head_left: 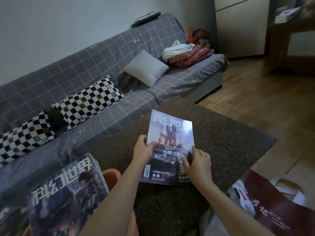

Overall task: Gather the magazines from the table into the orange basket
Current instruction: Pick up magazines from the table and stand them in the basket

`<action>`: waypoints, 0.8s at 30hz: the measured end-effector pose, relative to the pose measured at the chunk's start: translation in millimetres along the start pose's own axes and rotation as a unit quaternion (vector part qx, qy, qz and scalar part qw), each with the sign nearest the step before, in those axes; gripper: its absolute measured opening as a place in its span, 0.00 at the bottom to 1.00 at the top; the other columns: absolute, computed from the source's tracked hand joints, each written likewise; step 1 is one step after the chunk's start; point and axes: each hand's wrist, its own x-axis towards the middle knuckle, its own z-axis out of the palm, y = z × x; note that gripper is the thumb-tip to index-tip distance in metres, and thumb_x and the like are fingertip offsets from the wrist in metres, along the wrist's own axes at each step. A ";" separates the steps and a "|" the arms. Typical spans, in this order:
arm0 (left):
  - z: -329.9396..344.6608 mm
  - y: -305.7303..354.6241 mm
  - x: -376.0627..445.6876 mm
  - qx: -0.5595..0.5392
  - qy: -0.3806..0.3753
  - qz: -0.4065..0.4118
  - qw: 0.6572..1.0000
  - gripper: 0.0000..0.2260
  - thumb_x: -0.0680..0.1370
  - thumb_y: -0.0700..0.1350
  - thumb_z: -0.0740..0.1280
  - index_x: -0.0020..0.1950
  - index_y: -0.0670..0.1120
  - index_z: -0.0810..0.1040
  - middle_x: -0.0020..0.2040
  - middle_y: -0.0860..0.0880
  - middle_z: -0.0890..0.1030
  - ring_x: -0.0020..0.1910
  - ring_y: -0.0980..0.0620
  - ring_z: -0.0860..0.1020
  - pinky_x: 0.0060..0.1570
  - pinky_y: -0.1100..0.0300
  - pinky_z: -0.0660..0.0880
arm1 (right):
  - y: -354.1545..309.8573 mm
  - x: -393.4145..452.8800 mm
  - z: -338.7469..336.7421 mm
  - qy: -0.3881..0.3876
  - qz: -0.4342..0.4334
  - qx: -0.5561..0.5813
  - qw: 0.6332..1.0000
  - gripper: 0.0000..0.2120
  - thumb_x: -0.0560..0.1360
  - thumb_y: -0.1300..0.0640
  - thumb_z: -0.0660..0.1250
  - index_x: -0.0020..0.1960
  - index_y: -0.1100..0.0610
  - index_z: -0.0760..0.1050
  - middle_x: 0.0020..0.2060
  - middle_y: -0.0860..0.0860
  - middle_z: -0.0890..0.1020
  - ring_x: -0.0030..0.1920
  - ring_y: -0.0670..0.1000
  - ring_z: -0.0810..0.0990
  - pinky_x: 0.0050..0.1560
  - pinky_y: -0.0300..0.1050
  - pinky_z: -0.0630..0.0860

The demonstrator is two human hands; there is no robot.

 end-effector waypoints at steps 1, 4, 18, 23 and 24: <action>-5.2 2.7 -8.4 -0.017 0.012 0.025 0.999 0.11 0.79 0.46 0.65 0.59 0.48 0.69 0.57 0.45 0.79 0.41 0.55 0.79 0.31 0.63 0.71 | -0.2 0.1 -5.5 -0.007 0.005 0.022 1.000 0.28 0.75 0.46 0.64 0.71 0.56 0.63 0.65 0.52 0.72 0.66 0.53 0.65 0.66 0.49 0.64; -24.7 10.1 -37.7 -0.086 0.038 0.088 0.992 0.06 0.78 0.46 0.66 0.52 0.51 0.70 0.51 0.48 0.80 0.43 0.54 0.81 0.35 0.62 0.74 | -6.0 -3.8 -25.5 -0.049 0.021 0.163 0.985 0.23 0.75 0.49 0.66 0.68 0.54 0.67 0.60 0.49 0.77 0.57 0.48 0.74 0.56 0.45 0.74; -148.0 -26.0 -139.0 -0.294 0.171 0.066 0.938 0.05 0.76 0.44 0.69 0.49 0.52 0.75 0.46 0.48 0.84 0.44 0.47 0.84 0.45 0.49 0.80 | -107.7 -74.5 -58.0 -0.137 -0.090 0.297 0.941 0.07 0.75 0.53 0.67 0.52 0.49 0.73 0.44 0.47 0.83 0.42 0.45 0.83 0.42 0.45 0.80; -186.7 -71.6 -161.6 -0.299 0.220 0.033 0.928 0.03 0.77 0.44 0.68 0.49 0.51 0.76 0.48 0.47 0.84 0.49 0.44 0.82 0.52 0.43 0.78 | -141.0 -101.9 -29.2 -0.179 -0.125 0.240 0.946 0.06 0.75 0.51 0.66 0.51 0.49 0.73 0.42 0.46 0.82 0.40 0.44 0.82 0.37 0.40 0.77; -191.9 -81.8 -165.1 -0.297 0.230 0.027 0.926 0.03 0.77 0.44 0.68 0.49 0.51 0.76 0.48 0.47 0.84 0.48 0.44 0.82 0.52 0.43 0.79 | -146.0 -106.7 -22.1 -0.188 -0.131 0.228 0.946 0.06 0.75 0.50 0.66 0.51 0.49 0.73 0.42 0.46 0.82 0.40 0.44 0.81 0.37 0.39 0.76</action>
